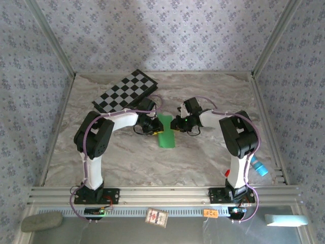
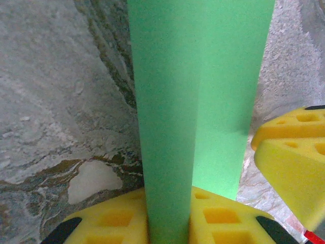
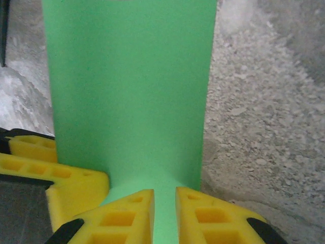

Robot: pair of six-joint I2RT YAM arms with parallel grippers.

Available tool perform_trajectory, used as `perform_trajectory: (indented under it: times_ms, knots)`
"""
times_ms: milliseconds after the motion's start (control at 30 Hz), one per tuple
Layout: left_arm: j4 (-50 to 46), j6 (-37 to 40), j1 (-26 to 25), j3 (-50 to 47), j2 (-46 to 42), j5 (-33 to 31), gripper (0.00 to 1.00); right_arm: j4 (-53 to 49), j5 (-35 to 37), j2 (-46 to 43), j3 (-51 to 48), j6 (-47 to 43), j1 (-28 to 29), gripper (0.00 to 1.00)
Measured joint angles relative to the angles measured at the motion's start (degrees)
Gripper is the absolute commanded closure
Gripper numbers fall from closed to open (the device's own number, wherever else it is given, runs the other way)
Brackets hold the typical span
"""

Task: Fold a paper plane with a square sheet of paper (pick it up from the middle)
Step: First fold the square sheet of paper in half at the center of the table, then hold the square sheet of paper at the center of the table.

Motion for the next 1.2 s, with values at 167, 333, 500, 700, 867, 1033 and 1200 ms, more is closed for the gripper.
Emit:
perform_trajectory:
  times_ms: [167, 333, 500, 700, 867, 1033, 1200]
  knots:
    - [-0.9, 0.0, 0.0, 0.1, 0.0, -0.6, 0.7, -2.8, 1.7, 1.2, 1.5, -0.3, 0.4, 0.81]
    - [-1.9, -1.7, -0.2, 0.4, -0.3, -2.2, 0.55, -4.7, 5.1, 1.2, 2.5, 1.7, 1.8, 0.81]
    - [-4.4, -4.1, -0.1, -0.2, -2.4, -6.4, 0.52, -4.8, 6.4, 1.1, 2.7, 6.6, 2.4, 0.81]
    - [-5.3, -4.5, -0.2, -0.7, -2.7, -8.0, 0.56, -4.2, 5.4, 1.1, 2.7, 10.4, 2.4, 0.79]
    - [-6.0, -4.5, -0.2, -0.3, -2.4, -8.6, 0.58, -3.6, 3.5, 1.1, 2.7, 11.8, 2.2, 0.75]
    - [-7.2, -5.1, -0.2, 0.6, -1.8, -9.2, 0.59, -2.4, 2.7, -1.0, 1.5, 12.6, 1.0, 0.69]
    - [-8.5, -6.1, -0.6, 1.7, -1.0, -9.8, 0.58, -0.4, 3.0, -5.6, -0.2, 13.0, -1.5, 0.69]
